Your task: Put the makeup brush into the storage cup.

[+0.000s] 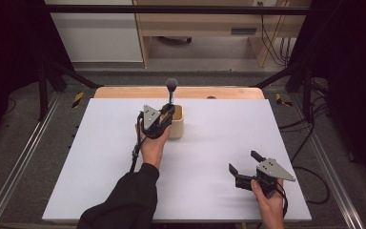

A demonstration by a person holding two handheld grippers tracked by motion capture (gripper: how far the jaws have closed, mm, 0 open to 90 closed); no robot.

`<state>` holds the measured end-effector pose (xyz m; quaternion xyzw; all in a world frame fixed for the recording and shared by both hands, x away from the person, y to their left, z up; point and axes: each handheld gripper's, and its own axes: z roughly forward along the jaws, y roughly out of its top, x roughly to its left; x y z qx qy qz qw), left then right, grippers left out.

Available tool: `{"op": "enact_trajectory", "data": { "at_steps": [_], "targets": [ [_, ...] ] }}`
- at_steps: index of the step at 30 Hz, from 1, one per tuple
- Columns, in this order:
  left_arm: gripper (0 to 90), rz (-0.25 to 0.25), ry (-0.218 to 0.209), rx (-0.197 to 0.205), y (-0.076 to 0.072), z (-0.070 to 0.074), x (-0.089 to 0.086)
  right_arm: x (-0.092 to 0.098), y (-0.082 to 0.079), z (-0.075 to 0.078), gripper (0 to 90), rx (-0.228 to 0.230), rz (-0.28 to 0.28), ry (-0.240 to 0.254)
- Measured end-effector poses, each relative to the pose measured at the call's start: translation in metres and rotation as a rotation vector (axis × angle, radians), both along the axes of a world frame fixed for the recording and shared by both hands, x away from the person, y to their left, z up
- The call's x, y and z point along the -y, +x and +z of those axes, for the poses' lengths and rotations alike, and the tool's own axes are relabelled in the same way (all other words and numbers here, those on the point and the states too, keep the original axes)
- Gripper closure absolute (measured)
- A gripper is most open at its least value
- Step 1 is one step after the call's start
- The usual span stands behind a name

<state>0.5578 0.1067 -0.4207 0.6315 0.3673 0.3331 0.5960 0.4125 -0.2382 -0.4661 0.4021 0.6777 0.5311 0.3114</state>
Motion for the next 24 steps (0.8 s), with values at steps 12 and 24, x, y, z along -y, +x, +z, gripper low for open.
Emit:
{"op": "enact_trajectory", "data": {
  "at_steps": [12, 24],
  "targets": [
    [74.3, -0.003, 0.024, -0.002, -0.001, -0.003, 0.0, 0.0, 0.0, 0.0, 5.3, -0.002, 0.002, 0.0],
    [41.9, -0.04, 0.051, 0.041, -0.032, 0.013, -0.011, 0.0, 0.0, -0.001, 5.0, -0.007, -0.002, 0.001]
  ]
}}
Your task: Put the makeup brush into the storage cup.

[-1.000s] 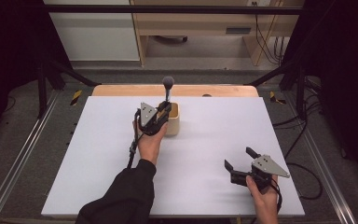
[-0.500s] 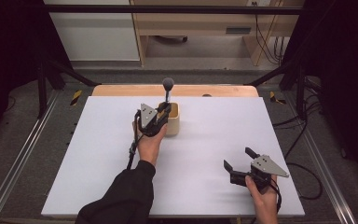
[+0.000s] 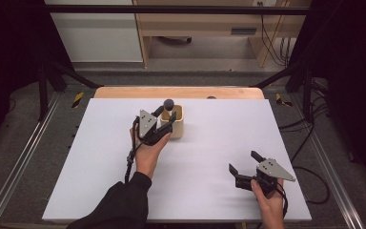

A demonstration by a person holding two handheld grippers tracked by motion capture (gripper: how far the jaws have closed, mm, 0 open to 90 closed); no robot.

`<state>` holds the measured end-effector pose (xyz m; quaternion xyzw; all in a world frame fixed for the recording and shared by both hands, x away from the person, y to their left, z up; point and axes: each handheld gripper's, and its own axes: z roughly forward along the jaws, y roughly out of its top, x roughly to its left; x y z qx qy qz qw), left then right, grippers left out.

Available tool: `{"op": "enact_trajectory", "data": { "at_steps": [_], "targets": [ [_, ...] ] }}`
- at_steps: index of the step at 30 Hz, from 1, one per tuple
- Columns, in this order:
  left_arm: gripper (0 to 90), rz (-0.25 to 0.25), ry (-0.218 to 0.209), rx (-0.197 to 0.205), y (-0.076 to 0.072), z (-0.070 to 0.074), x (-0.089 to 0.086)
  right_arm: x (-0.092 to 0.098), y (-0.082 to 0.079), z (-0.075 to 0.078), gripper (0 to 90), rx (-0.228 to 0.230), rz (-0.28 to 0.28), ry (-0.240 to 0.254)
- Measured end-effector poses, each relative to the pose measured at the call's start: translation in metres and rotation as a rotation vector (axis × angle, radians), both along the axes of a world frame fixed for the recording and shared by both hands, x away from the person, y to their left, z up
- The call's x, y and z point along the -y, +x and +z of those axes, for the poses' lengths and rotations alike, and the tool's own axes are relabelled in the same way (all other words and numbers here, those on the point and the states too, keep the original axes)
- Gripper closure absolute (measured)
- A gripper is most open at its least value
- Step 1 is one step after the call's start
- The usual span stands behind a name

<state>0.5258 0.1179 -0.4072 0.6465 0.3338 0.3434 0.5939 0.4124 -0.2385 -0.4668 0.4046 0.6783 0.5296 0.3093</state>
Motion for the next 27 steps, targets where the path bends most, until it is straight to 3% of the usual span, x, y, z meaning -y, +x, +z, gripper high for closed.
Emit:
{"op": "enact_trajectory", "data": {
  "at_steps": [4, 10, 14, 21, 27],
  "targets": [
    [35.0, -0.01, 0.015, 0.002, -0.007, 0.003, -0.004, -0.001, 0.0, 0.0, 4.9, 0.001, -0.001, -0.002],
    [29.0, -0.036, -0.006, -0.02, -0.013, 0.005, -0.005, -0.002, 0.0, -0.001, 4.9, -0.003, 0.001, -0.014],
    [23.3, -0.057, 0.006, -0.033, -0.015, 0.006, -0.005, -0.002, 0.0, -0.002, 4.3, -0.005, -0.002, -0.011],
    [7.8, -0.095, -0.002, -0.06, -0.019, 0.009, -0.004, -0.001, 0.001, -0.002, 2.5, -0.022, -0.009, -0.005],
    [4.5, -0.125, 0.011, -0.063, -0.026, 0.009, -0.005, -0.002, 0.001, -0.002, 2.4, -0.032, -0.012, -0.001]
  ]
}}
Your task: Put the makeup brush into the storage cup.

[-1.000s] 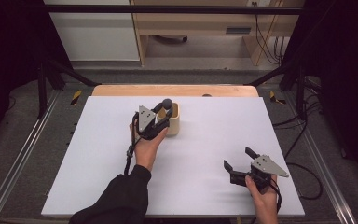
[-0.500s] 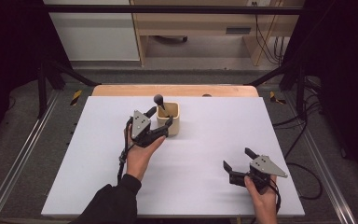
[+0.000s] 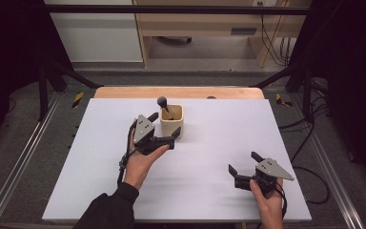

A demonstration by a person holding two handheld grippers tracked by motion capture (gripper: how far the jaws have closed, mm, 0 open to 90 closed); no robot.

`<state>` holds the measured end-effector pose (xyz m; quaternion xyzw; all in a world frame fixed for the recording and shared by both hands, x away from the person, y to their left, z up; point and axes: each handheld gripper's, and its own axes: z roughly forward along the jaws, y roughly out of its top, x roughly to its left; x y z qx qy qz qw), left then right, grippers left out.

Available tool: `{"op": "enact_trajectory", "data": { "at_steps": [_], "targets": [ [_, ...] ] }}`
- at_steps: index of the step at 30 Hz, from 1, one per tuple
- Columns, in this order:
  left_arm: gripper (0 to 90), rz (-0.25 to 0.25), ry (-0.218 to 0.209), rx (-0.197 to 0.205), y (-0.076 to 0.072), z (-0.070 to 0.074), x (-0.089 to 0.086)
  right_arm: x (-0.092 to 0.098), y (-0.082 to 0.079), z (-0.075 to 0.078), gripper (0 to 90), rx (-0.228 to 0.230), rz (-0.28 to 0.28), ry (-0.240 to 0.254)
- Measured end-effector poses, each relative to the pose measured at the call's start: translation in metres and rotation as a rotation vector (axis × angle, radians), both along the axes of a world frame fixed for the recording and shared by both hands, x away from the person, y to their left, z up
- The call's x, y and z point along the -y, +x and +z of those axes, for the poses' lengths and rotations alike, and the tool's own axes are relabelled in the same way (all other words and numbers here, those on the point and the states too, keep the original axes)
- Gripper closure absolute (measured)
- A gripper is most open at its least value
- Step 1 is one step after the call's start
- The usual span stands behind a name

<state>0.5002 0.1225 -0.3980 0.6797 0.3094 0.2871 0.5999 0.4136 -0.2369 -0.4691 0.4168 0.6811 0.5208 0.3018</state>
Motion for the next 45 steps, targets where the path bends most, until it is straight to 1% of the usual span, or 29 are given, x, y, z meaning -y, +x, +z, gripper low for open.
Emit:
{"op": "enact_trajectory", "data": {
  "at_steps": [1, 3, 5, 6, 13, 16, 19, 21, 24, 33, 34, 37, 40, 43, 44, 45],
  "targets": [
    [4.4, -0.007, 0.008, -0.002, -0.001, 0.0, 0.0, 0.0, 0.0, 0.0, 2.3, 0.003, 0.0, -0.004],
    [4.1, -0.019, 0.003, -0.009, -0.003, -0.001, 0.0, 0.001, 0.0, 0.0, 2.3, 0.001, -0.003, -0.003],
    [4.0, -0.031, 0.008, -0.011, -0.005, -0.002, 0.0, 0.001, 0.0, 0.0, 2.2, -0.003, -0.004, 0.002],
    [3.9, -0.04, 0.012, -0.011, -0.007, -0.003, 0.0, 0.002, 0.0, -0.001, 2.2, 0.003, -0.002, -0.004],
    [3.4, -0.081, 0.031, -0.004, -0.014, -0.002, 0.002, 0.002, 0.0, -0.001, 2.3, 0.003, -0.002, -0.007],
    [3.1, -0.095, 0.032, -0.002, -0.016, -0.003, 0.002, 0.002, 0.0, -0.001, 2.3, 0.008, -0.001, -0.01],
    [2.7, -0.103, 0.044, 0.001, -0.019, -0.004, 0.0, 0.002, -0.001, 0.0, 2.3, 0.005, -0.004, -0.007],
    [2.6, -0.105, 0.055, 0.007, -0.021, -0.006, -0.002, 0.002, -0.001, 0.0, 2.2, 0.008, -0.002, -0.005],
    [2.6, -0.107, 0.053, 0.001, -0.024, -0.008, -0.006, 0.002, -0.001, 0.0, 2.3, 0.011, -0.001, -0.007],
    [2.4, -0.121, 0.072, 0.001, -0.034, -0.014, -0.018, 0.003, -0.001, 0.0, 2.4, 0.017, -0.003, -0.01],
    [2.4, -0.121, 0.067, 0.002, -0.036, -0.014, -0.02, 0.003, -0.002, 0.001, 2.4, 0.012, -0.006, -0.003],
    [2.2, -0.116, 0.057, 0.003, -0.038, -0.014, -0.025, 0.004, -0.002, 0.001, 2.6, 0.02, -0.008, -0.007],
    [2.2, -0.112, 0.06, -0.002, -0.041, -0.016, -0.032, 0.002, -0.003, 0.001, 2.6, 0.016, -0.006, -0.005],
    [2.2, -0.11, 0.057, 0.002, -0.044, -0.016, -0.039, 0.001, -0.003, 0.001, 2.9, 0.027, 0.002, -0.02],
    [2.2, -0.111, 0.064, 0.005, -0.045, -0.016, -0.041, 0.0, -0.003, 0.001, 2.9, 0.02, -0.002, -0.016],
    [2.2, -0.108, 0.068, 0.007, -0.046, -0.017, -0.044, -0.001, -0.003, 0.001, 2.9, 0.024, -0.002, -0.02]
  ]
}}
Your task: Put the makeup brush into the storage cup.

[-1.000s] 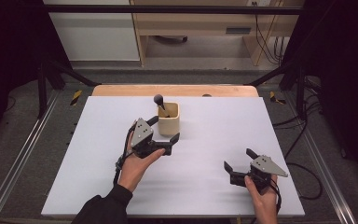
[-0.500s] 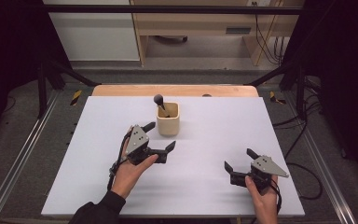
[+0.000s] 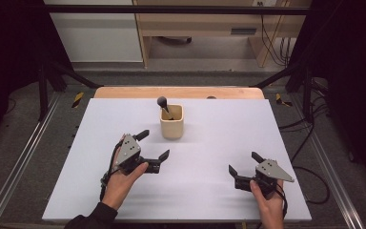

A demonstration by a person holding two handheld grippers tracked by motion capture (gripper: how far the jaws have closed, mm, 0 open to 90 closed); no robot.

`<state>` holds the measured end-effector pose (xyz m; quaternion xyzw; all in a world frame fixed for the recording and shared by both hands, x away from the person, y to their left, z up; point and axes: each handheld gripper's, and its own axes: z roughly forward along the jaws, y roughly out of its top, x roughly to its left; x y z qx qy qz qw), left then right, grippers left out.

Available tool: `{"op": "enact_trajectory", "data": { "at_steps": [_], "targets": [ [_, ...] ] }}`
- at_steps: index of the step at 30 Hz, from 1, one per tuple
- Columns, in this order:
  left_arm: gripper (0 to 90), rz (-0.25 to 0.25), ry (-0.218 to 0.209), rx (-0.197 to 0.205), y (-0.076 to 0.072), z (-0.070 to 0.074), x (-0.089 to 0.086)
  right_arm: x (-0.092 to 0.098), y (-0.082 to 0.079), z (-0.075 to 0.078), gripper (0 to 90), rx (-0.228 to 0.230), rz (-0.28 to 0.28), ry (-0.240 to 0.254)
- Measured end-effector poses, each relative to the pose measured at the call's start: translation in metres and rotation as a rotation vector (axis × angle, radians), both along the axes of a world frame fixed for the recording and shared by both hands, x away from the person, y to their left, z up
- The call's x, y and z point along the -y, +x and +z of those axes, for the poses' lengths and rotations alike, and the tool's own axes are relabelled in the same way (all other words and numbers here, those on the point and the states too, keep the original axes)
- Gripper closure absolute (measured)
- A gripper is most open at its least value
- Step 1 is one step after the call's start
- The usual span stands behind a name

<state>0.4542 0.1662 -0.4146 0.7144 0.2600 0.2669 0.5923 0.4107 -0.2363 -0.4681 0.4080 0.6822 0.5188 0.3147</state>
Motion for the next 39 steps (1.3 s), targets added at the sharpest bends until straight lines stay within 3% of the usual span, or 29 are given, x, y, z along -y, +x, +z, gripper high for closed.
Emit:
{"op": "enact_trajectory", "data": {
  "at_steps": [7, 18, 39],
  "targets": [
    [2.2, 0.026, 0.02, 0.013, -0.006, 0.0, -0.019, -0.002, 0.0, 0.002, 3.0, 0.01, -0.005, 0.006],
    [2.2, 0.071, -0.008, 0.018, -0.011, -0.001, -0.047, -0.006, 0.003, 0.015, 4.0, 0.045, -0.031, 0.021],
    [2.2, 0.141, -0.054, 0.037, -0.022, 0.0, -0.1, -0.001, 0.006, 0.024, 3.4, 0.057, -0.038, -0.004]
  ]
}}
